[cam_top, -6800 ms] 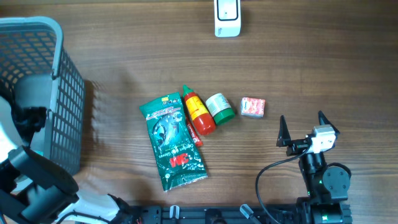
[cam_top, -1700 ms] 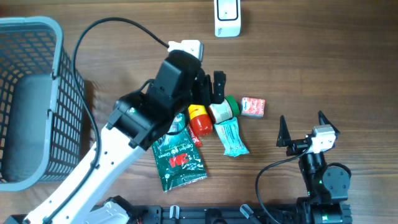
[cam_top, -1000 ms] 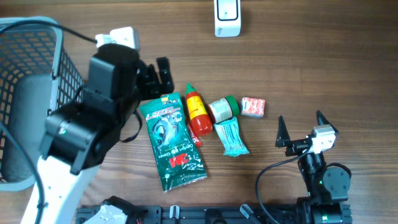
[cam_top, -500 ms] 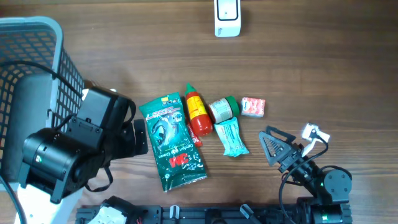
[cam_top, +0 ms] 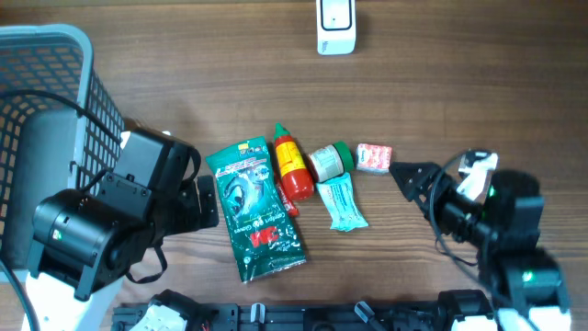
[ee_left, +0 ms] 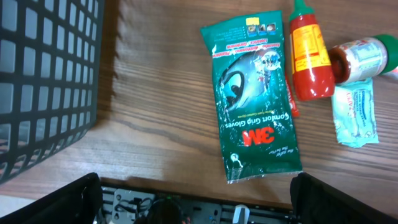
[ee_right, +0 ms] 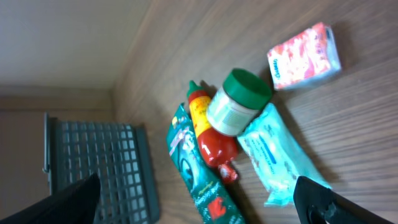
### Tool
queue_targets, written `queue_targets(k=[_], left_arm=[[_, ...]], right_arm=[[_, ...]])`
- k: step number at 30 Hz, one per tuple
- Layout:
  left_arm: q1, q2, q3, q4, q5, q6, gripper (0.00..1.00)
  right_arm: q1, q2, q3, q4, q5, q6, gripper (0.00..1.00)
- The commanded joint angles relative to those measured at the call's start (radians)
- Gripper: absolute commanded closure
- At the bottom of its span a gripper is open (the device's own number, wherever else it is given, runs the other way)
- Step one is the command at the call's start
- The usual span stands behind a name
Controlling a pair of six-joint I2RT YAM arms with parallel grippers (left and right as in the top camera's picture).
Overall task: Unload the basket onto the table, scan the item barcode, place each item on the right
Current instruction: 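Move the right gripper to the wipes pack and grasp it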
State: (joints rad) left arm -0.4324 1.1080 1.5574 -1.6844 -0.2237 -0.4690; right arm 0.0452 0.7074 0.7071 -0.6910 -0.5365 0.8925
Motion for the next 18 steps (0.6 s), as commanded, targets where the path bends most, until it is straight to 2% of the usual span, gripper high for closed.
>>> queue_targets(k=[1,2,4,6,8,14,18], left_arm=[[0.005,-0.003,0.007,0.000,-0.013,-0.010,0.00],[0.005,-0.003,0.007,0.001,-0.013,-0.010,0.00],[0.005,-0.003,0.007,0.000,-0.013,-0.010,0.00],[0.005,-0.003,0.007,0.000,-0.013,-0.010,0.00],[0.005,-0.003,0.007,0.000,-0.013,-0.010,0.00],[0.005,-0.003,0.007,0.000,-0.013,-0.010,0.00],[0.005,-0.003,0.007,0.000,-0.013,-0.010,0.00]], right_arm=[[0.003,0.127,0.060,-0.002,-0.089,0.001,0.00],[0.003,0.173,0.051,-0.006,-0.101,0.001,0.00],[0.014,0.259,0.042,-0.031,-0.121,-0.026,0.12],[0.063,0.333,0.043,-0.029,-0.070,-0.140,0.17],[0.185,0.422,0.046,-0.029,0.130,-0.192,0.18],[0.529,0.617,0.092,-0.009,0.569,-0.204,0.22],[0.666,0.750,0.127,0.002,0.819,-0.205,0.25]])
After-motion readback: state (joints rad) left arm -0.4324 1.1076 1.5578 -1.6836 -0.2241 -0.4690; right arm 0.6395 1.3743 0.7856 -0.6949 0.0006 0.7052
